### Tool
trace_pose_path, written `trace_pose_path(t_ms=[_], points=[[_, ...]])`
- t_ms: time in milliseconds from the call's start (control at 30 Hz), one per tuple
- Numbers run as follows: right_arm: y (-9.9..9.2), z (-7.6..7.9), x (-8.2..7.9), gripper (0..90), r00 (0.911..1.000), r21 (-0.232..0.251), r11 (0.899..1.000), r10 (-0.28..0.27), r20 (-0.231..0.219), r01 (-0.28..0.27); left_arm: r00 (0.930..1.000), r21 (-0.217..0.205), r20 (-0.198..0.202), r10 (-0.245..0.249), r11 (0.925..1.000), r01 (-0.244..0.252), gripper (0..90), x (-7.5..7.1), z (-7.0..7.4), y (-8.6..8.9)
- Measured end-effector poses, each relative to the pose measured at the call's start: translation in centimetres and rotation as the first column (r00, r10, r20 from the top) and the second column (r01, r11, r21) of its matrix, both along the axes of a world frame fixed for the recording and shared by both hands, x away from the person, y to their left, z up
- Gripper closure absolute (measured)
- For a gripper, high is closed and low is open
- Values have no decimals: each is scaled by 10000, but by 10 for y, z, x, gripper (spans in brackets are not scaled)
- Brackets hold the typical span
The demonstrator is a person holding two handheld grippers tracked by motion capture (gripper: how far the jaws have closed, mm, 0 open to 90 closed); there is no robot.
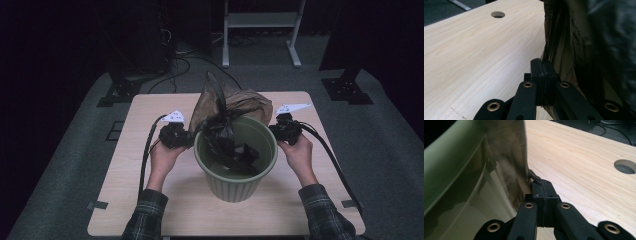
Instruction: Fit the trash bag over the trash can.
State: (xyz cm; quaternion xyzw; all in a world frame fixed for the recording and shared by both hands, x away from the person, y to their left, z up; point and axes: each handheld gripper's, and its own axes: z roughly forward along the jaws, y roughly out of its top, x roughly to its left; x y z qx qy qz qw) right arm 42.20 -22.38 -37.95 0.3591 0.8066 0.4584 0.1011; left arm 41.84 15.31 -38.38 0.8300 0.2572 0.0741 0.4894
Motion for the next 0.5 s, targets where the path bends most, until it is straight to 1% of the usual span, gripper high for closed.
trace_pose_path(t_ms=[33,67,100,133,200,233,267,300,333,367,400,467,500], points=[[-1,1,-1,779,9999,-56,9999,-94,106,95,10000,0,0,0,10000,0,892,0,0,0],[-3,3,-2,740,9992,-147,9993,-328,221,331,10000,-2,24,13,10000,-13,892,0,1,0],[-7,6,-2,720,9990,-42,9994,-344,289,345,10000,-36,46,-42,10000,42,891,-1,3,1],[-12,9,-4,680,9982,88,9990,-441,397,438,9999,-171,78,-153,9997,154,890,-2,7,0],[-21,18,-7,681,9973,234,9987,-472,562,460,9996,-121,176,-231,9997,233,890,-3,10,-4],[-25,23,-9,670,9965,236,9986,-496,673,481,9995,-25,218,-232,9997,233,890,-3,11,-6],[-28,27,-11,646,9956,147,9986,-521,776,511,9995,-25,218,-232,9997,233,890,-3,11,-6],[-28,27,-11,646,9956,147,9986,-521,776,511,9994,44,249,-245,9997,244,890,-3,12,-8],[-30,30,-13,627,9948,133,9985,-541,864,532,9992,-4,273,-277,9996,277,891,-4,13,-9],[-37,34,-16,584,9938,156,9984,-549,965,536,9992,-49,261,-301,9995,302,891,-3,13,-9],[-40,35,-18,559,9939,345,9982,-515,974,483,9991,-97,251,-342,9994,344,891,-3,12,-10],[-47,35,-19,485,9955,1007,9942,-453,828,369,9991,-139,263,-336,9993,339,890,-3,12,-11],[-47,35,-19,485,9955,1007,9942,-453,828,369,9991,-227,257,-326,9992,332,890,-2,12,-10]])
